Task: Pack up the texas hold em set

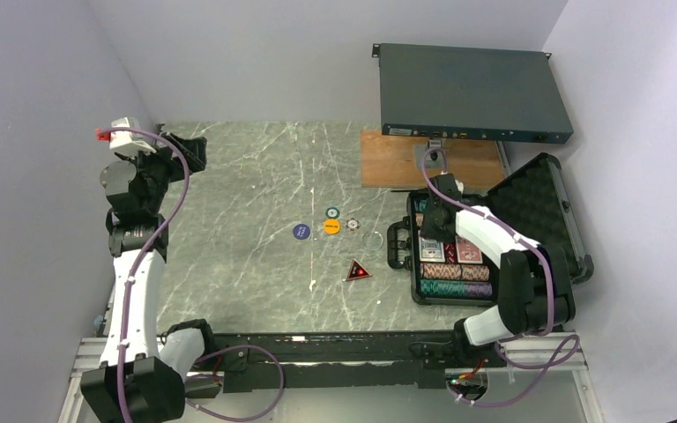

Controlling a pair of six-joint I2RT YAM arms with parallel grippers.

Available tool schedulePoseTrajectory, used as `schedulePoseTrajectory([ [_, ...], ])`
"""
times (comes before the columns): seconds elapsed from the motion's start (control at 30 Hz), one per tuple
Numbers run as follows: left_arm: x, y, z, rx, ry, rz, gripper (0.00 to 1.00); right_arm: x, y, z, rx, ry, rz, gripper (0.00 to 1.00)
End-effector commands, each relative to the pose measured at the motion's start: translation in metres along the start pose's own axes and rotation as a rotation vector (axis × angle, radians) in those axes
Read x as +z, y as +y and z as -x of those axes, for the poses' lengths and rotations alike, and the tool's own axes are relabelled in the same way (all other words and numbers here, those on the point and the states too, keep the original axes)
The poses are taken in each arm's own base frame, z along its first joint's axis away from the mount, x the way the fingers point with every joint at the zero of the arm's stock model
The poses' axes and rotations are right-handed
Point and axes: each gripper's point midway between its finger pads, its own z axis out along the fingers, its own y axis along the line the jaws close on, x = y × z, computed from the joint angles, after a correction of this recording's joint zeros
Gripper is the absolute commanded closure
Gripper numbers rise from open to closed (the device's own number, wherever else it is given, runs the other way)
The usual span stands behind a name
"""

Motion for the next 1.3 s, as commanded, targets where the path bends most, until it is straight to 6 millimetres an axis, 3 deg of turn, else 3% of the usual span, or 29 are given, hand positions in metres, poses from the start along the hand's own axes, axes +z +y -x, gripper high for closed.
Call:
schedulePoseTrajectory([
  [0.0, 0.009, -0.001, 0.000, 0.010, 0.001, -0.031, 0.01, -0.011, 0.008, 0.018, 0.013, -0.082, 0.062, 0.60],
  [0.1, 0.015, -0.003, -0.011, 0.034, 0.031, -0.040, 0.01, -0.020, 0.020, 0.013, -0.055, -0.089, 0.118, 0.42],
  [0.17, 0.019, -0.007, -0.018, 0.052, 0.053, -0.049, 0.01, -0.034, 0.024, 0.017, -0.093, -0.144, 0.125, 0.25],
  [0.23, 0.021, -0.016, -0.024, 0.064, 0.070, -0.079, 0.01, -0.052, 0.035, 0.022, -0.126, -0.207, 0.174, 0.16],
  [0.4, 0.021, -0.039, -0.033, 0.143, 0.092, -0.150, 0.01, -0.084, 0.092, 0.010, -0.271, -0.292, 0.347, 0.09],
  [0.53, 0.019, -0.052, -0.043, 0.270, 0.096, -0.149, 0.01, -0.097, 0.151, -0.028, -0.468, -0.249, 0.519, 0.09],
  [0.63, 0.012, -0.070, -0.046, 0.344, 0.086, -0.179, 0.01, -0.098, 0.172, -0.058, -0.608, -0.180, 0.600, 0.09],
  [0.83, 0.007, -0.078, -0.046, 0.373, 0.068, -0.190, 0.01, -0.091, 0.173, -0.091, -0.668, -0.064, 0.651, 0.07],
  [1.03, 0.011, -0.078, -0.049, 0.369, 0.086, -0.190, 0.01, -0.082, 0.170, -0.099, -0.620, -0.021, 0.609, 0.05],
  [1.17, 0.008, -0.073, -0.043, 0.354, 0.069, -0.150, 0.01, -0.070, 0.159, -0.083, -0.463, -0.047, 0.452, 0.04],
  [1.27, 0.006, -0.074, -0.042, 0.371, 0.061, -0.143, 0.01, -0.065, 0.156, -0.089, -0.277, -0.010, 0.398, 0.05],
])
